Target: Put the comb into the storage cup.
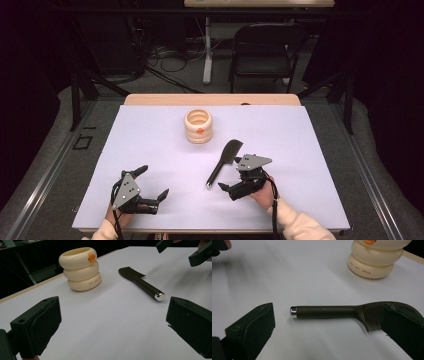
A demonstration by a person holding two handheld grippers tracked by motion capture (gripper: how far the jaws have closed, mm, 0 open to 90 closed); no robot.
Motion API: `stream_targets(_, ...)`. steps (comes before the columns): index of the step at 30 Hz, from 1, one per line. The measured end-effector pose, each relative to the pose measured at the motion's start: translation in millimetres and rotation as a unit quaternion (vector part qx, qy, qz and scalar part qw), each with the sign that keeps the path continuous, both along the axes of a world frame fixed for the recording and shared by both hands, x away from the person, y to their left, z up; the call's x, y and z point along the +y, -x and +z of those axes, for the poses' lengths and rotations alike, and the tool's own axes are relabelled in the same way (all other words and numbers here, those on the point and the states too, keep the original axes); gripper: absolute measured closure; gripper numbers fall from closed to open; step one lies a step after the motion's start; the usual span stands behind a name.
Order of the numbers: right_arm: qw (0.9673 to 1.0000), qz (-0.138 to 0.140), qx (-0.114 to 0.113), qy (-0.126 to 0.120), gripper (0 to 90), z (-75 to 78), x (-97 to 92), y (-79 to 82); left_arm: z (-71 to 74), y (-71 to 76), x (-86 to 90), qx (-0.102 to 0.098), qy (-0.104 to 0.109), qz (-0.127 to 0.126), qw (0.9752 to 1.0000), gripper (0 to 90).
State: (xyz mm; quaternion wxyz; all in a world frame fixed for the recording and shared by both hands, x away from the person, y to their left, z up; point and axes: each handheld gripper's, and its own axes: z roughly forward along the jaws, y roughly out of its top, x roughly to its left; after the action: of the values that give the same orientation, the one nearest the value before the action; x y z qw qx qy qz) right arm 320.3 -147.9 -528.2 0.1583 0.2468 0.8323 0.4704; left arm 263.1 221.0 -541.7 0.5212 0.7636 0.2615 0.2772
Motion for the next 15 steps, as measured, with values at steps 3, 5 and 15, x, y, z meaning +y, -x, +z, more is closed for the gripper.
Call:
stream_targets(3,1.0000,0.002,0.002,0.002,0.0,-1.0,2.7,-1.7,-0.2,-0.2,-0.3,0.001,0.000,0.000,1.0000,0.0)
stream_targets(5,1.0000,0.001,0.003,0.002,0.0,-1.1,4.9,-3.1,-0.2,-0.2,-0.5,0.001,0.000,0.000,1.0000,0.0)
stream_targets(15,1.0000,0.003,0.006,0.006,0.0,-2.5,11.4,-7.2,-0.2,-0.9,-0.2,0.006,0.003,0.000,1.0000,0.0)
